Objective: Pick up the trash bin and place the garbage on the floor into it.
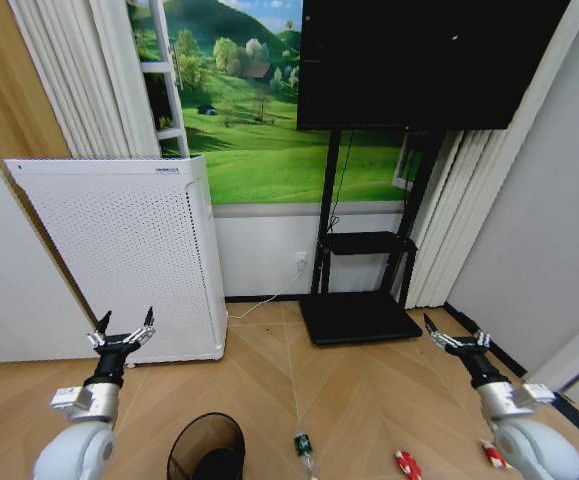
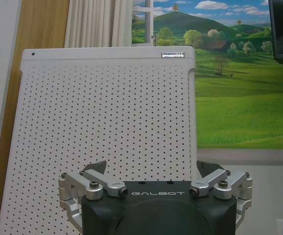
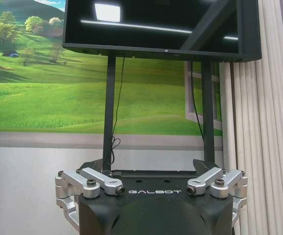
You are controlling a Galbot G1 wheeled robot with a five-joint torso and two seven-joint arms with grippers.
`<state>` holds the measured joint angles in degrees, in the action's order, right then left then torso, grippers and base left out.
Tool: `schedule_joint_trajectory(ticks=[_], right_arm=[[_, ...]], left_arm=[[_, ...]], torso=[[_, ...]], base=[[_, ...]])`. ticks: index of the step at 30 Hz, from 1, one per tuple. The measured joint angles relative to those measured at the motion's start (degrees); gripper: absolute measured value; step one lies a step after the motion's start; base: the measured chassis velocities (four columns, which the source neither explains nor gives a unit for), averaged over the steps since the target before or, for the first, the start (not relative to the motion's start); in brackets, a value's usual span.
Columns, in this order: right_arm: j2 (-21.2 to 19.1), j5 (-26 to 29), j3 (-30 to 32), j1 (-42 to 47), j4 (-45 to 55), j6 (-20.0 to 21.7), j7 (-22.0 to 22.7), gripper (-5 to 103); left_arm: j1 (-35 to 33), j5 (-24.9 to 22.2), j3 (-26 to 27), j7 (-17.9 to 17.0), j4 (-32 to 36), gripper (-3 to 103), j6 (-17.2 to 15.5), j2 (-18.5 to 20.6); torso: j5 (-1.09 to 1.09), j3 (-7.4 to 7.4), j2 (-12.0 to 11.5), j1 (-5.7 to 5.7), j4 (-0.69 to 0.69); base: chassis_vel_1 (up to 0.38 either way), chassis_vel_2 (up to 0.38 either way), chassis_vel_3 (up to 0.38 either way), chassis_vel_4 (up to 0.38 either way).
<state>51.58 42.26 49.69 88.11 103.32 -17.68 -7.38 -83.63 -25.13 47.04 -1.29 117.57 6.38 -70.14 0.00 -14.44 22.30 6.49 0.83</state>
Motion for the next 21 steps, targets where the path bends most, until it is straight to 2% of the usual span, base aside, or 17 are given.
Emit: schedule_joint_trajectory(ticks=[21], right_arm=[[0.4, -1.4, 0.6, 1.4, -0.1, -1.1, -2.4, 100]], left_arm=[[-0.3, 0.3, -0.1, 0.2, 0.1, 100, 0.0, -0.8]], torso=[[0.0, 3.36, -4.9, -1.51, 0.0]], base=[[0.0, 0.0, 0.0, 0.0]])
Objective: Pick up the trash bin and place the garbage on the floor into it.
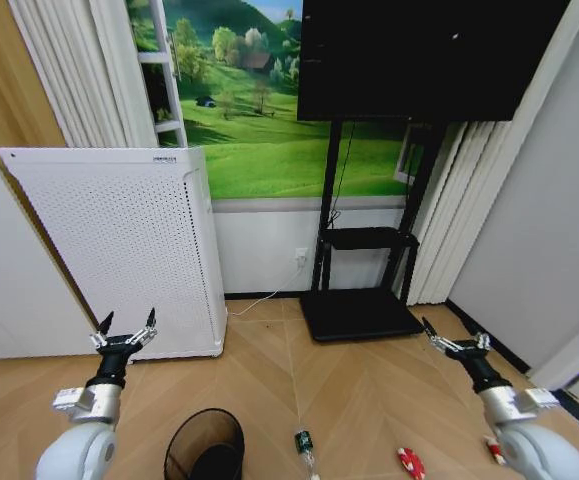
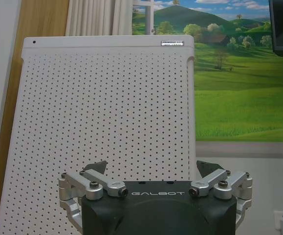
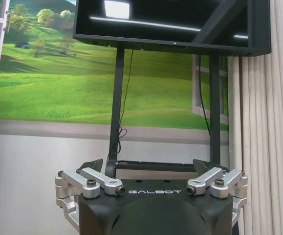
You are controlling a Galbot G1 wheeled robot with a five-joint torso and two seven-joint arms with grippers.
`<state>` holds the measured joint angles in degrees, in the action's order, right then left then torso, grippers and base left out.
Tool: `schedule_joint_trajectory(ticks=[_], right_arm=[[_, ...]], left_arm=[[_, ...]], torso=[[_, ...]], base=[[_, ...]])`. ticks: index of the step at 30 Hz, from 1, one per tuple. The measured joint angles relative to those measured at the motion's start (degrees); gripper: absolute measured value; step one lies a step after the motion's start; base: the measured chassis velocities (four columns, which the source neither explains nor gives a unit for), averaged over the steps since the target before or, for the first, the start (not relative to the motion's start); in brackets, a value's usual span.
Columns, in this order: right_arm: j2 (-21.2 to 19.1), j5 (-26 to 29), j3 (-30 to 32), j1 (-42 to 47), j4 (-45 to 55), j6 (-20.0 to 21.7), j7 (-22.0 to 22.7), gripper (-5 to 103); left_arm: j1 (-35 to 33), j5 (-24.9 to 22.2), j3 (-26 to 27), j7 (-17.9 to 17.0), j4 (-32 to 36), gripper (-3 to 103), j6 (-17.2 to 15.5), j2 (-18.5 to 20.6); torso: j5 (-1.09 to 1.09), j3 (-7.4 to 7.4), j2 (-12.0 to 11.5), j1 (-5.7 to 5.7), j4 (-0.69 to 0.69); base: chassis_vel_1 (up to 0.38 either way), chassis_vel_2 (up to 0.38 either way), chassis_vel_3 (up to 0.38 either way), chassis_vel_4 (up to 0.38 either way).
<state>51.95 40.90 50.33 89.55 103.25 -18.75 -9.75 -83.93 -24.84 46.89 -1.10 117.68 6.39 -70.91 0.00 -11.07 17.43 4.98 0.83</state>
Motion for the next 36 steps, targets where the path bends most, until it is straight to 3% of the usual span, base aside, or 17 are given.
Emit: schedule_joint_trajectory(ticks=[24, 26, 27, 28, 29, 30, 31, 34, 36], right_arm=[[0.0, 0.1, -0.3, -0.4, -1.1, -0.3, -0.8, 100], [0.0, 0.0, -0.6, -0.6, -1.7, -0.3, -0.8, 100], [0.0, 0.0, -0.6, -0.6, -1.7, -0.3, -0.8, 100], [0.1, -0.2, -0.9, -0.6, -2.5, -0.3, -0.9, 100], [0.1, -0.2, -0.9, -0.6, -2.5, -0.3, -0.9, 100], [0.1, -0.3, -1.1, -0.5, -3.3, -0.5, -1.1, 100], [0.1, -0.3, -1.1, -0.5, -3.3, -0.5, -1.1, 100], [1.0, -1.3, -2.6, -0.7, -5.7, -1.3, -1.6, 100], [1.3, -1.5, -3.0, -0.7, -6.3, -1.3, -1.6, 100]], left_arm=[[0.2, 0.4, -0.8, -0.5, 0.1, 100, -1.2, -1.0], [-0.8, -0.3, -1.3, -3.5, 1.9, 100, -4.6, -1.1], [-0.8, -0.3, -1.3, -3.5, 1.9, 100, -4.6, -1.1], [-2.9, -1.8, -1.5, -6.1, 5.0, 100, -9.5, -1.4], [-2.9, -1.8, -1.5, -6.1, 5.0, 100, -9.5, -1.4], [-5.7, -3.3, -1.4, -8.5, 8.4, 100, -13.1, -1.8], [-5.7, -3.3, -1.4, -8.5, 8.4, 100, -13.1, -1.8], [-15.3, -10.9, -1.1, -13.7, 14.7, 100, -22.1, -3.2], [-16.8, -12.3, -1.1, -14.6, 14.7, 100, -23.4, -4.1]], torso=[[0.0, 3.32, -4.4, -1.11, 0.0], [0.0, 3.82, -5.1, -1.27, 0.01], [0.0, 3.82, -5.1, -1.27, 0.01], [0.0, 4.09, -5.4, -1.34, 0.0], [0.0, 4.09, -5.4, -1.34, 0.0], [0.0, 4.15, -5.5, -1.37, 0.01], [0.0, 4.15, -5.5, -1.37, 0.01], [0.01, 4.12, -5.4, -1.36, 0.0], [0.01, 4.1, -5.4, -1.36, 0.0]], base=[[0.0, 0.0, 0.0, 0.0], [0.0, 0.0, 0.0, 0.0], [0.0, 0.0, 0.0, 0.0], [0.0, 0.0, 0.0, 0.0], [0.0, 0.0, 0.0, 0.0], [0.0, 0.0, 0.0, 0.0], [0.0, 0.0, 0.0, 0.0], [0.0, 0.0, 0.0, 0.0], [0.0, 0.0, 0.0, 0.0]])
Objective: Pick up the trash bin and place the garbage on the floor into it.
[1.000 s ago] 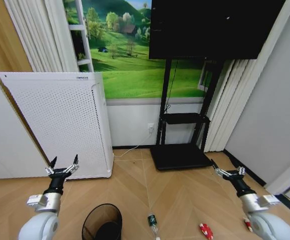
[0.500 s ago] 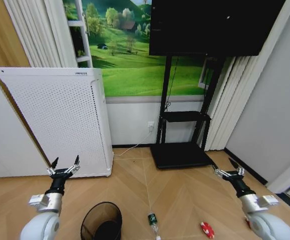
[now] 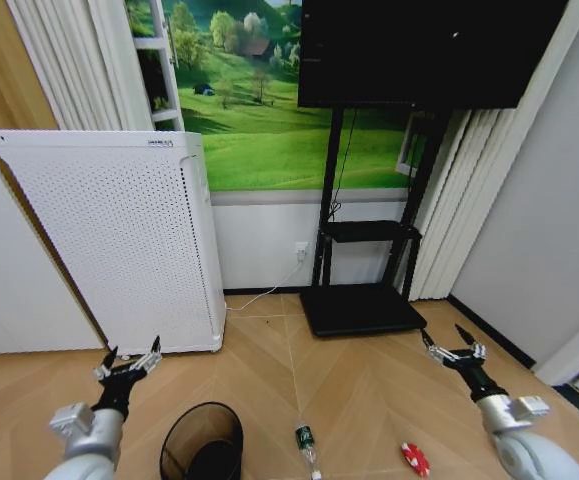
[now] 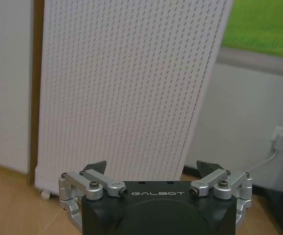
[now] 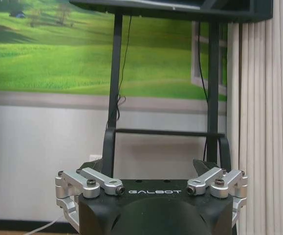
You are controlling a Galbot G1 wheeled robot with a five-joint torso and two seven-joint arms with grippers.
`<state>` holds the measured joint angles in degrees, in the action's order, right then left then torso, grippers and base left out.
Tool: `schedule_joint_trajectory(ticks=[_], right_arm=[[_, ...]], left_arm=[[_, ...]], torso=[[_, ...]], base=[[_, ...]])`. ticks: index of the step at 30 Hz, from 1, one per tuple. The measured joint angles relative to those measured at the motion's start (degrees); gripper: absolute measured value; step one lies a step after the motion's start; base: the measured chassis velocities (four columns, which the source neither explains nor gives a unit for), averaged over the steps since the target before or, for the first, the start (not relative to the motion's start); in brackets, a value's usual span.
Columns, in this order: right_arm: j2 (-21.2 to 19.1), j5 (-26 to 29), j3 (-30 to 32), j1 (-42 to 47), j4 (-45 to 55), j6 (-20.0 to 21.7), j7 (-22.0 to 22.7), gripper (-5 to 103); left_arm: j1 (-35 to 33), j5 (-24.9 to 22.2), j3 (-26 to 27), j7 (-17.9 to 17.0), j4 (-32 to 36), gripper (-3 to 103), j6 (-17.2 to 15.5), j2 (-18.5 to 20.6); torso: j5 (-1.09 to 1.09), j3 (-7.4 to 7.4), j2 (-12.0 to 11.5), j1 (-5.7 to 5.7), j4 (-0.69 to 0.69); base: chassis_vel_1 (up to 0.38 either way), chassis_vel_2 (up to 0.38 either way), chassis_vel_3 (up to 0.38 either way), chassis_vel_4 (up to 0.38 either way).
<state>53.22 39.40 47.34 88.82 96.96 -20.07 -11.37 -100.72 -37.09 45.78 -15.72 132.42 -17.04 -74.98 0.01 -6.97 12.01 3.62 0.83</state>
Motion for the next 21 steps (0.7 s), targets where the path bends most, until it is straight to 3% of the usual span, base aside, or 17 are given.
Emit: schedule_joint_trajectory(ticks=[5, 9, 12, 21], right_arm=[[0.9, -0.6, -1.4, -0.5, -2.2, 0.0, -0.1, 100], [1.2, -1.0, -1.9, -0.6, -2.9, 0.0, -0.1, 100], [1.6, -1.3, -2.1, -0.7, -3.6, 0.0, 0.0, 100], [1.7, -2.0, -1.6, -0.3, -4.4, 0.0, 0.0, 100]], left_arm=[[-3.0, -4.2, 0.1, -2.5, -3.6, 100, -2.7, -3.5], [-3.1, -6.3, 0.2, -3.3, -6.2, 100, -4.1, -3.9], [-1.8, -10.5, -0.2, -4.8, -8.4, 100, -7.2, -3.9], [1.7, -16.2, -1.8, -7.0, -11.8, 100, -12.9, -3.9]], torso=[[-0.01, -0.11, 0.1, 0.05, -0.01], [-0.02, -0.16, 0.2, 0.08, 0.0], [-0.02, -0.21, 0.3, 0.1, 0.01], [-0.02, -0.29, 0.4, 0.14, 0.01]], base=[[0.0, 0.0, 0.0, 0.0], [0.0, 0.0, 0.0, 0.0], [0.0, 0.0, 0.0, 0.0], [0.0, 0.0, 0.0, 0.0]])
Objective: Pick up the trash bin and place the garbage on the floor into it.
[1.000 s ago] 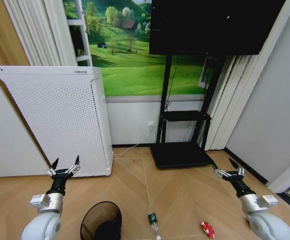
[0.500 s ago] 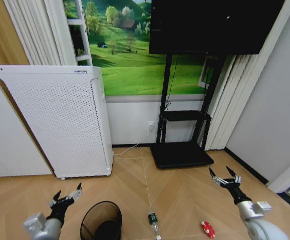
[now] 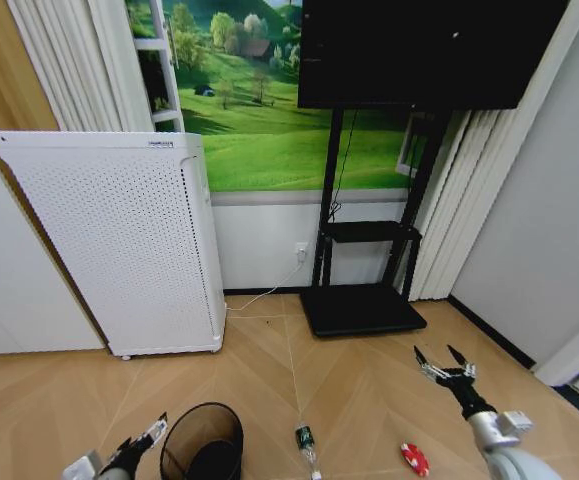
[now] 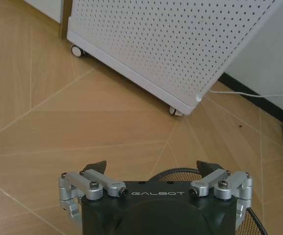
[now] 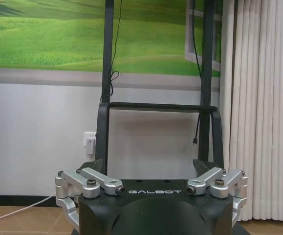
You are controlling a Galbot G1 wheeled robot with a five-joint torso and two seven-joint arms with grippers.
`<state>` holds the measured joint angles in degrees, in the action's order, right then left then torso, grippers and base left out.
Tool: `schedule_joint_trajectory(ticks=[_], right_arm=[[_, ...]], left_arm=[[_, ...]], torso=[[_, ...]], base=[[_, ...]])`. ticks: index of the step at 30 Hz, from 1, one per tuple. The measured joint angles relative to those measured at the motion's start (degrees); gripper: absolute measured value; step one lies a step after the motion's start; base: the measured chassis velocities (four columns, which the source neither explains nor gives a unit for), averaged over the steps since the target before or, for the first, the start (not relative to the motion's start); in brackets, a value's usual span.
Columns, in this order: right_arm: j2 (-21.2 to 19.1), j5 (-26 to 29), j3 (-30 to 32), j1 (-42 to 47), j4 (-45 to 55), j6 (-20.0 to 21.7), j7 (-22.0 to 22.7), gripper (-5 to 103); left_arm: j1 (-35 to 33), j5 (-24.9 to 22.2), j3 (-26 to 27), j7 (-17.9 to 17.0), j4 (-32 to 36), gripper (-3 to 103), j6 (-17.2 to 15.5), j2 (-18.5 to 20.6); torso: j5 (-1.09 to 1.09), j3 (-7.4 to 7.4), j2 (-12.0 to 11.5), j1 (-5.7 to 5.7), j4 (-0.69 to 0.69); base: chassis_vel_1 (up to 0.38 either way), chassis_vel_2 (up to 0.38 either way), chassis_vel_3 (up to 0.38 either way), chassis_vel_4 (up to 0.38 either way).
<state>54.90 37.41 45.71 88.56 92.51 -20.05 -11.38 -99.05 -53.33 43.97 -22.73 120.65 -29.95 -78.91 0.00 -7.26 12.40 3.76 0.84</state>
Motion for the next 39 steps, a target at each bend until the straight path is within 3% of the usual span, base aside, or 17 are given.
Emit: schedule_joint_trajectory(ticks=[7, 16, 24, 27, 29, 30, 35, 39], right_arm=[[0.3, -0.8, 1.1, 0.5, 0.0, 0.1, 0.1, 100], [1.1, -1.4, 2.1, 1.2, 0.1, -0.1, 0.1, 100], [1.0, -1.3, 2.6, 1.4, 0.4, -0.1, 0.1, 100], [0.9, -1.3, 2.7, 1.3, 0.4, -0.2, 0.1, 100], [1.0, -1.3, 2.7, 1.3, 0.4, -0.2, 0.1, 100], [1.0, -1.4, 2.7, 1.4, 0.4, -0.4, 0.0, 100], [1.0, -1.4, 2.7, 1.4, 0.2, -0.7, -0.3, 100], [0.7, -0.9, 2.6, 1.2, 0.0, -1.1, -0.4, 100]], left_arm=[[2.1, -4.1, -2.1, -3.1, -2.3, 100, -3.5, -0.7], [2.9, -4.0, -3.4, -3.6, -4.2, 103, -3.8, -1.1], [2.7, -4.2, -3.6, -3.8, -5.3, 96, -3.9, -2.2], [2.0, -4.1, -3.7, -4.5, -5.5, 81, -3.9, -3.4], [1.7, -4.0, -3.8, -4.5, -5.6, 81, -3.9, -3.7], [1.4, -3.8, -3.8, -4.5, -5.8, 69, -3.9, -4.3], [1.1, -3.4, -3.8, -4.4, -6.2, 58, -3.9, -5.2], [1.2, -3.2, -3.7, -4.2, -6.3, 43, -3.9, -5.5]], torso=[[0.0, -0.05, 0.1, 0.01, -0.01], [0.0, -0.08, 0.1, 0.03, -0.01], [0.0, -0.1, 0.1, 0.04, -0.01], [0.0, -0.11, 0.2, 0.04, -0.01], [0.01, -0.12, 0.2, 0.04, -0.01], [0.01, -0.12, 0.2, 0.04, -0.01], [0.0, -0.12, 0.2, 0.04, -0.01], [0.0, -0.13, 0.2, 0.05, 0.0]], base=[[0.0, 0.0, 0.0, 0.0], [0.0, 0.0, 0.0, 0.0], [0.0, 0.0, 0.0, 0.0], [0.0, 0.0, 0.0, 0.0], [0.0, 0.0, 0.0, 0.0], [0.0, 0.0, 0.0, 0.0], [0.0, 0.0, 0.0, 0.0], [0.0, 0.0, 0.0, 0.0]])
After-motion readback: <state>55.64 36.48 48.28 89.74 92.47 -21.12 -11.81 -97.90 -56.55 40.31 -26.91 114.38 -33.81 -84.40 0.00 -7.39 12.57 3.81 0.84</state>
